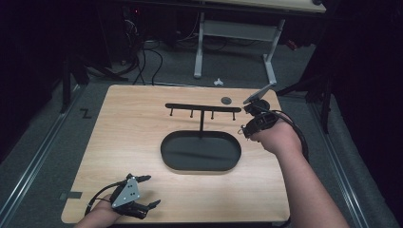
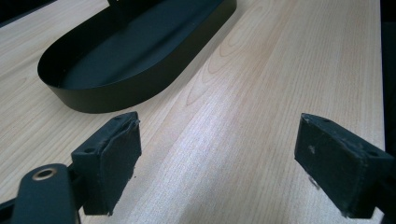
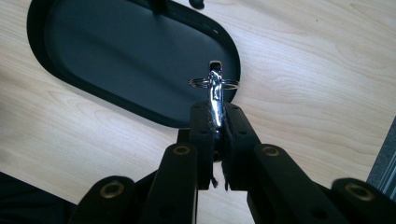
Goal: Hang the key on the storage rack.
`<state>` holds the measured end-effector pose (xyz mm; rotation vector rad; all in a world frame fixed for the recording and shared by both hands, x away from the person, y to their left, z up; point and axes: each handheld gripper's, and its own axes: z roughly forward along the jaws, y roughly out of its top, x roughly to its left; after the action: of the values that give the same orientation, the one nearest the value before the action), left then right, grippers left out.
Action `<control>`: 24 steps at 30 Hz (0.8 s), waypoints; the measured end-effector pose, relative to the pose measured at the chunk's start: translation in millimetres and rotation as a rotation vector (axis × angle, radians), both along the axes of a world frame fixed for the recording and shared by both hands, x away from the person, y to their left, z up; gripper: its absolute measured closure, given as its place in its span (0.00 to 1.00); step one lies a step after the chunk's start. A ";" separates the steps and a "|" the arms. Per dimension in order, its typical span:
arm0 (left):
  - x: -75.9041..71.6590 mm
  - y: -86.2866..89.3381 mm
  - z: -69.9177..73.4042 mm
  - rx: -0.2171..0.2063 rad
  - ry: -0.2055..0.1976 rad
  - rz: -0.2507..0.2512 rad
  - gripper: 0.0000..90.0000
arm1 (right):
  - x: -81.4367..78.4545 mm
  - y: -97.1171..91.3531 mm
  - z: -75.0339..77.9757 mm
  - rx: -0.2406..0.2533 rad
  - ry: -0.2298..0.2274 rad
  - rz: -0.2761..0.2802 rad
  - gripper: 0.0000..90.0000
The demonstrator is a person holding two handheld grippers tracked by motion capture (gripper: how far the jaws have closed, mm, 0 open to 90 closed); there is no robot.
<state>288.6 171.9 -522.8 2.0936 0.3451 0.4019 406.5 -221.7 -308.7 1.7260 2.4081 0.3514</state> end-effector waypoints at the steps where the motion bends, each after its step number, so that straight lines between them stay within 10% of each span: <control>1: 0.0 0.0 0.0 0.000 0.000 0.000 0.17 | 0.8 -0.1 2.1 -0.003 -0.001 0.004 0.93; 24: -0.2 0.2 -0.1 -0.003 -0.001 0.001 0.17 | 22.0 15.8 14.2 0.009 -0.027 0.009 0.93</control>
<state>288.4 172.1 -522.9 2.0904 0.3464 0.4025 428.5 -205.9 -294.5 1.7039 2.4000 0.3852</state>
